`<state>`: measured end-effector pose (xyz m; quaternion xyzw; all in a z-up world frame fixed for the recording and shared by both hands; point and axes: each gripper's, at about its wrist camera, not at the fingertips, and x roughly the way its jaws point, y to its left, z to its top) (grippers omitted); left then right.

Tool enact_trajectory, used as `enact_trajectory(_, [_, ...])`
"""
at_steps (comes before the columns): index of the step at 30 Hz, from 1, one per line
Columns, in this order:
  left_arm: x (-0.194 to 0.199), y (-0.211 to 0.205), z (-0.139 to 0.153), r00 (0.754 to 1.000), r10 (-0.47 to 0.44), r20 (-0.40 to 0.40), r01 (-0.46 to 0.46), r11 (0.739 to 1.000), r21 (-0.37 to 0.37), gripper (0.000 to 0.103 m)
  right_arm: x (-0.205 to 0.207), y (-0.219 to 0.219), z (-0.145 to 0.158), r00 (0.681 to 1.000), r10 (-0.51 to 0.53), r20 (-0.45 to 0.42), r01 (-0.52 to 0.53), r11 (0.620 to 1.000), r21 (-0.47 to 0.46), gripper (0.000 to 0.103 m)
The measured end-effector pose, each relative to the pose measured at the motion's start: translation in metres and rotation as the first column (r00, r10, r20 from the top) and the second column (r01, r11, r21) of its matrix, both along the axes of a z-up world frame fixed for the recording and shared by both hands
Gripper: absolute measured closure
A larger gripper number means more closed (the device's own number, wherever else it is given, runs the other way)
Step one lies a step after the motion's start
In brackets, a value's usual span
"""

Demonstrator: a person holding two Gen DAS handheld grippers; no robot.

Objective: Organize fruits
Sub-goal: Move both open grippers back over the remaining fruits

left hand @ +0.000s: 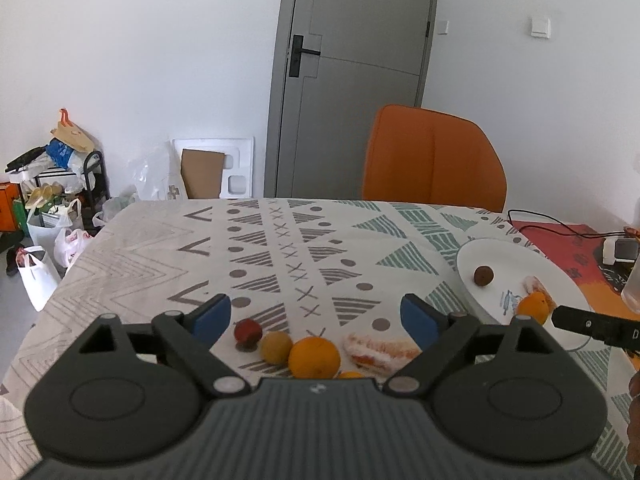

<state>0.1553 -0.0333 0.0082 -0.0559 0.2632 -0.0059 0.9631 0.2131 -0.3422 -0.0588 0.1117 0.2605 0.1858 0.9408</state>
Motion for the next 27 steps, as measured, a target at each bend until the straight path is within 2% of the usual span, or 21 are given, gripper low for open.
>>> enact_trajectory(20, [0.0,0.025,-0.027,1.0,-0.011,-0.026,0.009,0.997,-0.078,0.013,0.004,0.052,0.012,0.996,0.094,0.001,-0.094,0.993,-0.067,0.027])
enact_trajectory(24, [0.002,0.034,-0.031,0.999,-0.007,-0.031,0.003,0.995,-0.104,0.015,0.007,0.066,0.012,0.993,0.118,-0.006,-0.118,0.99,-0.082,0.027])
enact_trajectory(27, [0.003,0.038,-0.034,1.0,0.0,-0.027,-0.003,0.993,-0.114,0.021,0.009,0.078,0.012,0.991,0.136,-0.009,-0.136,0.986,-0.094,0.027])
